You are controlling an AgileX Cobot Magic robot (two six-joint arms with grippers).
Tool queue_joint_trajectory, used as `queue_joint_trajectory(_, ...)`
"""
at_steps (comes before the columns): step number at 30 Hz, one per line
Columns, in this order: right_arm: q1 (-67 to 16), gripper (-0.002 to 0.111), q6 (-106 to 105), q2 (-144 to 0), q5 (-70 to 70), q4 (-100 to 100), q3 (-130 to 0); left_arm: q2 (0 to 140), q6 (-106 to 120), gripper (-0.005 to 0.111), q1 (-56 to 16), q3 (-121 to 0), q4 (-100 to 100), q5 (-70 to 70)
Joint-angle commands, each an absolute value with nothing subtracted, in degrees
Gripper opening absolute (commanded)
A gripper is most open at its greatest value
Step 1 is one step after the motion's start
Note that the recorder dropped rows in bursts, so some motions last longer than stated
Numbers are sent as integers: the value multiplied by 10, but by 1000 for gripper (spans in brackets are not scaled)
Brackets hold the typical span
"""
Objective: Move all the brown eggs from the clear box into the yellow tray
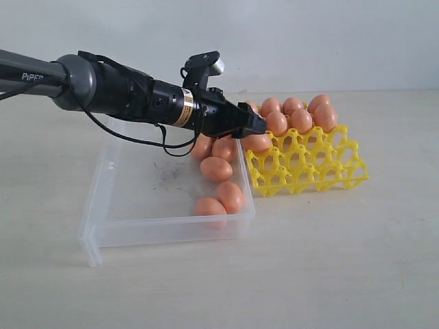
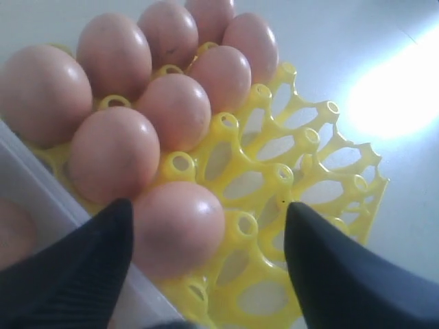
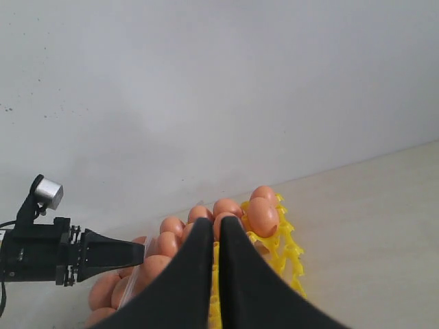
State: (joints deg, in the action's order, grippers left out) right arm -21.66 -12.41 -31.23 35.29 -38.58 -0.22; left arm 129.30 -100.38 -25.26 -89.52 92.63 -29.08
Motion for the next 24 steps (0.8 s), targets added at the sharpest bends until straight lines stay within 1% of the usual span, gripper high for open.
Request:
queue_joint_trajectory(1, -217, 0, -125, -314, 353, -385, 0, 1293, -1001, 61, -254, -894, 925, -305)
queue_joint_trajectory(4, -217, 0, -125, -314, 353, -385, 0, 1283, -1016, 59, -255, -894, 989, -319)
queue_joint_trajectory(7, -217, 0, -125, -314, 353, -385, 0, 1270, -1061, 48, -258, -884, 999, -314)
queue_joint_trajectory(9, -217, 0, -125, -314, 353, -385, 0, 1268, -1061, 36, -258, -883, 999, -300)
queue_joint_trajectory(13, -217, 0, -125, -314, 353, -385, 0, 1268, -1061, 5, -258, -883, 999, -269)
queue_joint_trajectory(24, -217, 0, -125, -314, 353, -385, 0, 1284, -1027, 4, -293, -883, 999, -221)
